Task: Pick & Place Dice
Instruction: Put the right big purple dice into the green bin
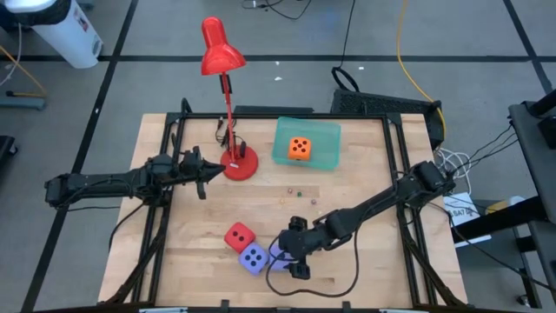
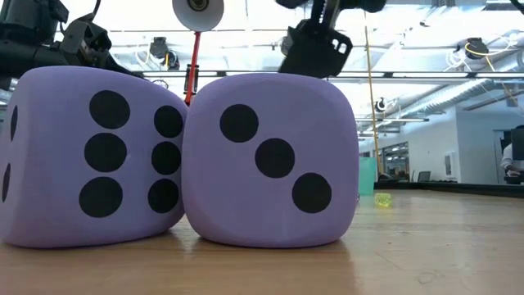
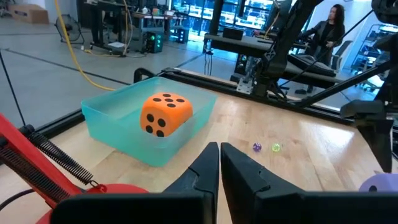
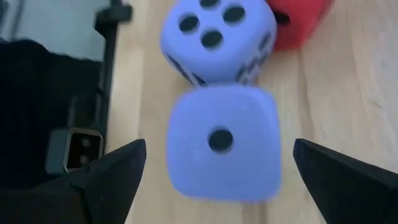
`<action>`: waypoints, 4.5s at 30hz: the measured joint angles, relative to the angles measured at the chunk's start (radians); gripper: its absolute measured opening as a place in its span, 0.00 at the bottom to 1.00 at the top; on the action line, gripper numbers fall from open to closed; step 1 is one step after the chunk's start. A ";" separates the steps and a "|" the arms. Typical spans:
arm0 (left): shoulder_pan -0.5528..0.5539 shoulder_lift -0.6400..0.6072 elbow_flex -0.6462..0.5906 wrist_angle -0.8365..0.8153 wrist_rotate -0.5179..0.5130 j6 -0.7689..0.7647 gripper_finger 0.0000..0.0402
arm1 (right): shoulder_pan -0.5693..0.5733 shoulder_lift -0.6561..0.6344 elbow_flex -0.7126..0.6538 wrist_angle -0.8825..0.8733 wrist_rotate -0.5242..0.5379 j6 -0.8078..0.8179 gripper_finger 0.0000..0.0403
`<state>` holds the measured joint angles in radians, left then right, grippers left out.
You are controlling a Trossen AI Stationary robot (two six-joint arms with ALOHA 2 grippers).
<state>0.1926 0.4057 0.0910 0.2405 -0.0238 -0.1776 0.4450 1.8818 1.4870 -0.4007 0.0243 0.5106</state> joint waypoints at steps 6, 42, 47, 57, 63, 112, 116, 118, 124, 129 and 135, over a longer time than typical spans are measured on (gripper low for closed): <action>0.000 0.000 0.000 -0.003 0.024 0.000 0.06 | 0.000 0.022 0.008 -0.014 -0.001 -0.002 0.99; 0.000 0.000 0.000 -0.004 0.026 -0.002 0.06 | 0.002 0.142 0.006 0.028 0.033 -0.075 0.98; 0.000 0.000 0.000 -0.004 0.026 -0.002 0.06 | -0.020 0.134 -0.004 0.034 0.000 -0.059 0.98; 0.000 0.000 0.000 -0.004 0.050 -0.004 0.06 | -0.053 0.113 -0.008 0.018 0.002 -0.038 0.98; 0.000 0.000 0.000 -0.005 0.050 -0.007 0.06 | -0.062 0.026 -0.010 -0.050 0.066 -0.080 0.98; 0.084 1.349 1.109 0.036 0.240 0.060 0.01 | -0.669 -0.520 -0.461 -0.018 0.317 -0.723 0.98; 0.084 1.447 1.236 -0.041 0.245 0.062 0.01 | -0.669 -0.552 -0.460 -0.099 0.338 -0.703 0.98; 0.085 1.490 1.285 -0.053 0.252 0.062 0.01 | -0.674 -0.571 -0.461 -0.143 0.338 -0.701 0.98; 0.088 1.587 1.377 -0.067 0.287 0.032 0.01 | -0.710 -0.586 -0.461 -0.215 0.259 -0.698 0.98; 0.091 1.645 1.417 -0.067 0.287 0.015 0.01 | -0.752 -0.572 -0.461 -0.191 0.258 -0.746 0.98; 0.103 1.664 1.435 -0.065 0.275 -0.035 0.01 | -0.801 -0.559 -0.461 -0.152 0.160 -0.808 0.98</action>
<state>0.2960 2.0693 1.5261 0.1757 0.2513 -0.2122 -0.3559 1.3228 1.0260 -0.5530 0.1847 -0.2978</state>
